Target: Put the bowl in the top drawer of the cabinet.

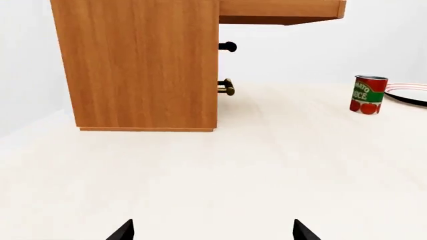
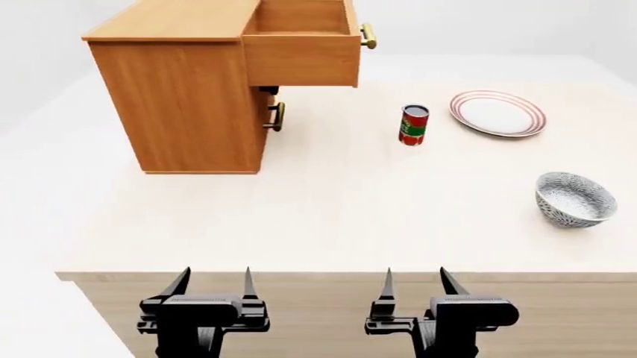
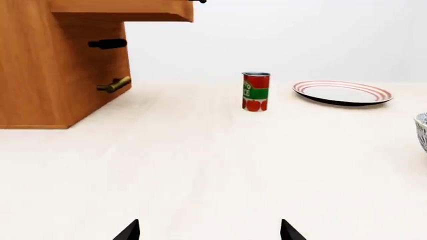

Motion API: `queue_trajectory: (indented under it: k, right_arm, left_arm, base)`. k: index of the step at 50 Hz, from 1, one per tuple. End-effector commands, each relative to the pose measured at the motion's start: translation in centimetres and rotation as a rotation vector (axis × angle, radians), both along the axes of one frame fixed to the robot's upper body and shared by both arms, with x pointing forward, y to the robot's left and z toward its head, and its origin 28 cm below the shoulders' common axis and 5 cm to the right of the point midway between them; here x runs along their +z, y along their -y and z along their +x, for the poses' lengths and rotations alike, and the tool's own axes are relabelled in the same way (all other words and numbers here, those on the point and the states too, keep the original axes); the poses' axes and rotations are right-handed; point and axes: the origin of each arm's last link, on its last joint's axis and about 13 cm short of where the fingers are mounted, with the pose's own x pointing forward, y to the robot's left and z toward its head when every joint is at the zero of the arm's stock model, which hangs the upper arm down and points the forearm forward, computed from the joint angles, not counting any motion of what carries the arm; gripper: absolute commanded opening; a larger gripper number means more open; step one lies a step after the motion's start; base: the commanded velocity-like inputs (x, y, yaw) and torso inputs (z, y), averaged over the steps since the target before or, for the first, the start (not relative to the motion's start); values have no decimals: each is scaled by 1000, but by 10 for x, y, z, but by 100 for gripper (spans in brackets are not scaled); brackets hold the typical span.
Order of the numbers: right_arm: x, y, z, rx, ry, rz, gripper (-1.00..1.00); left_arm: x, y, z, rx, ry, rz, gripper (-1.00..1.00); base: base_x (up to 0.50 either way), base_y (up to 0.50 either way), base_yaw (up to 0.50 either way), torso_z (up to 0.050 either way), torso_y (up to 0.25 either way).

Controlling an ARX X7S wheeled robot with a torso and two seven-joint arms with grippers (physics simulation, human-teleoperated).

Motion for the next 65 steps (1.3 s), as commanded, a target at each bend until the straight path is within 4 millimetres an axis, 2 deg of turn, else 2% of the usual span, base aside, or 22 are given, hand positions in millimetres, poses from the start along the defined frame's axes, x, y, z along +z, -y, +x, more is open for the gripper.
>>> queue_trajectory:
  k: [1,17,23,27,35,39,47,56,65]
  right_arm:
    - [0,0,-1,0,-1,3,100]
    - [2,1,-1,-9,-4,0,100]
    - [10,3,2,-17,5,-8,100]
    - [31,4,3,-23,29,-6,100]
    - [82,8,-7,-7,85,11,100]
    - [111,11,-9,3,101,21,100]
    - [157,15,-1,25,124,8,100]
    - [206,31,3,32,176,-34,100]
    - [238,44,12,27,218,-103,100]
  left_arm:
    - [0,0,1,-2,-5,-8,100]
    - [2,0,-1,-7,-5,-15,100]
    - [10,-1,-1,-16,-9,-17,100]
    - [28,0,-3,-39,17,-43,100]
    - [84,0,-22,-112,127,-77,100]
    - [113,-9,-31,-121,164,-82,100]
    - [156,-25,-37,-160,221,-44,100]
    - [197,-41,-46,-260,240,-75,100]
    - [230,-59,-55,-278,273,-60,100]
  base:
    - [0,500,0,0,0]
    - [0,106,0,0,0]
    - [0,0,0,0,0]
    - [0,0,0,0,0]
    - [0,0,0,0,0]
    - [0,0,0,0,0]
    - [0,0,0,0,0]
    - [0,0,0,0,0]
    - [88,0,0,0,0]
